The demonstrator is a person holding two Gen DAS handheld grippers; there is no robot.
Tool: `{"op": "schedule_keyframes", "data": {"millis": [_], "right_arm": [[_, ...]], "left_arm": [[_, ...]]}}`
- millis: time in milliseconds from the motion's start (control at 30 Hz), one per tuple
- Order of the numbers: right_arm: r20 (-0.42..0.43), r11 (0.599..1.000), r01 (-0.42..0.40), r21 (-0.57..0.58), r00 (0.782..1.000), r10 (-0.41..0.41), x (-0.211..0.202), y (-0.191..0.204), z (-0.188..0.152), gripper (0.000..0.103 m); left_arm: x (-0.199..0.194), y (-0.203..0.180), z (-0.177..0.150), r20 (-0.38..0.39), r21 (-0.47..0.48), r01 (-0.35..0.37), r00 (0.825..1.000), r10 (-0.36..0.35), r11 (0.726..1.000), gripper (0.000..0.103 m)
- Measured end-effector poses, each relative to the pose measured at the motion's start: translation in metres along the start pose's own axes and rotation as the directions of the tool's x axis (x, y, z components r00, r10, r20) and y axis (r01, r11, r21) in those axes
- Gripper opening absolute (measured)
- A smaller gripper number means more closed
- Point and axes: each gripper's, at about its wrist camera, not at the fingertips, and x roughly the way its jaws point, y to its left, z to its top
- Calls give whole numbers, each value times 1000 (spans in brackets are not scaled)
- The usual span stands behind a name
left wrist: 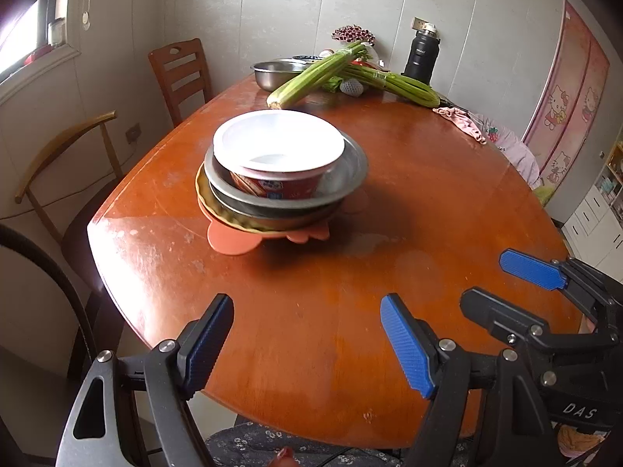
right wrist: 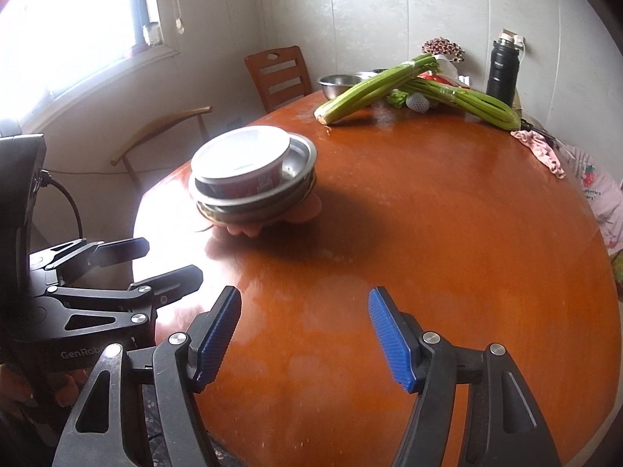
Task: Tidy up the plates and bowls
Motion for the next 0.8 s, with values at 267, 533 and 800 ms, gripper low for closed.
{"op": "schedule_keyframes", "data": {"millis": [267,533,800], "right_arm": [[8,1000,1,1,1000,-1,-7,7,-14,70],[19,1000,12,3,1000,-13,-13,9,-16,70],[18,1000,20,-6,1000,-20,-15,11,-19,70]], "left_arm": [[-8,-1,-10,10,7,-3,1000,3,1000,77],[-11,-5,-11,19,17,-6,1000,5,1000,77],[-12,-4,-11,21,15,-7,1000,6,1000,77]]}}
